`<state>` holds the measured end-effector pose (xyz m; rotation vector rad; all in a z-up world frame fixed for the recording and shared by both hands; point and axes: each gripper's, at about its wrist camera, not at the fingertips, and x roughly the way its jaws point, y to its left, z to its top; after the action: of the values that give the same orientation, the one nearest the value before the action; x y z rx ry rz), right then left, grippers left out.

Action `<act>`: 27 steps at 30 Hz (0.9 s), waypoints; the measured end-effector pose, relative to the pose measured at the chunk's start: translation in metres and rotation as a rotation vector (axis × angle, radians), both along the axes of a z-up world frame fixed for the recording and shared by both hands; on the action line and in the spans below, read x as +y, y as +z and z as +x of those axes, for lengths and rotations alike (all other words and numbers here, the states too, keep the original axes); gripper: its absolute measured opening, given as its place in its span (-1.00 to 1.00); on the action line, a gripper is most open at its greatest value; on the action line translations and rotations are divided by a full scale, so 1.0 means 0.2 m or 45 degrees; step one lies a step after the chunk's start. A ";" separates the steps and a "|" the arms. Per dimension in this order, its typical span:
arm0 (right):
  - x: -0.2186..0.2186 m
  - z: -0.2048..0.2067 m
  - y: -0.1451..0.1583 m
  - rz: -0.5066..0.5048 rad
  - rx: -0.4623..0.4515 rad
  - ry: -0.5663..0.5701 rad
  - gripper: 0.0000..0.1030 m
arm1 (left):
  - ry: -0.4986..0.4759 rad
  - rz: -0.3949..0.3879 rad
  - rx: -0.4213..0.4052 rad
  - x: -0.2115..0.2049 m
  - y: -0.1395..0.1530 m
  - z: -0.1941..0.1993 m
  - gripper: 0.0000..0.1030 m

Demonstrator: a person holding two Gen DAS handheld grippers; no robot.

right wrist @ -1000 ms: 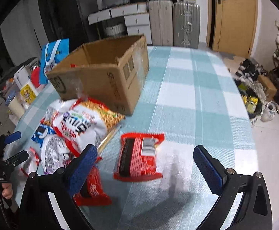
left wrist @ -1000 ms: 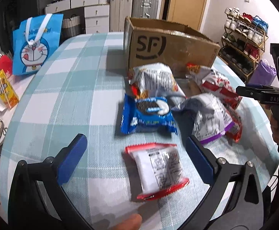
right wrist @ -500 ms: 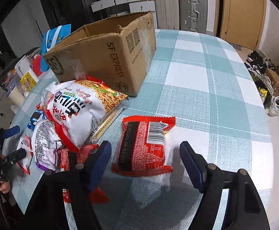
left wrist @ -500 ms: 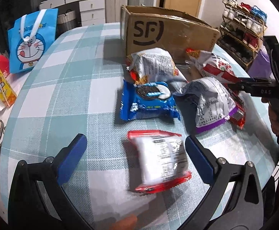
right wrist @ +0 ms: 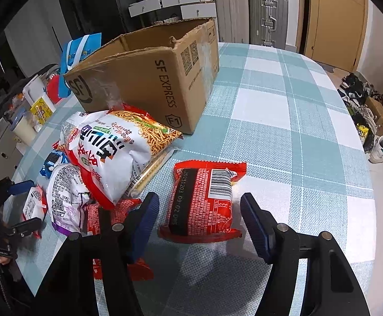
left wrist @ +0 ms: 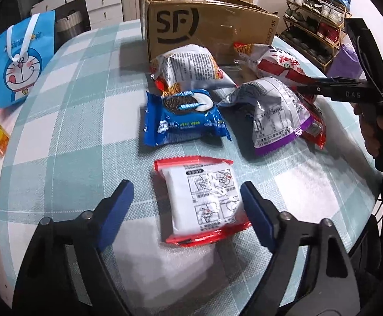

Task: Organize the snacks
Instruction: 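Grasp the white-red bread pack with the left tool while the right tool grasps the red wafer pack, then carry both packs into the cardboard box and open both tools to release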

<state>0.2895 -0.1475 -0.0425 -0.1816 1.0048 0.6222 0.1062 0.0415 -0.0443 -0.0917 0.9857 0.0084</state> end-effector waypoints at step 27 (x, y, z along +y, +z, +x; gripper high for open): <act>-0.01 -0.03 0.03 -0.008 -0.046 0.046 -0.13 | 0.049 -0.099 -0.225 0.08 0.18 -0.07 -0.14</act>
<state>0.2827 -0.1496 -0.0371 -0.2164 0.9704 0.6460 0.0927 0.0577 -0.0077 -0.1802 0.8079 -0.0027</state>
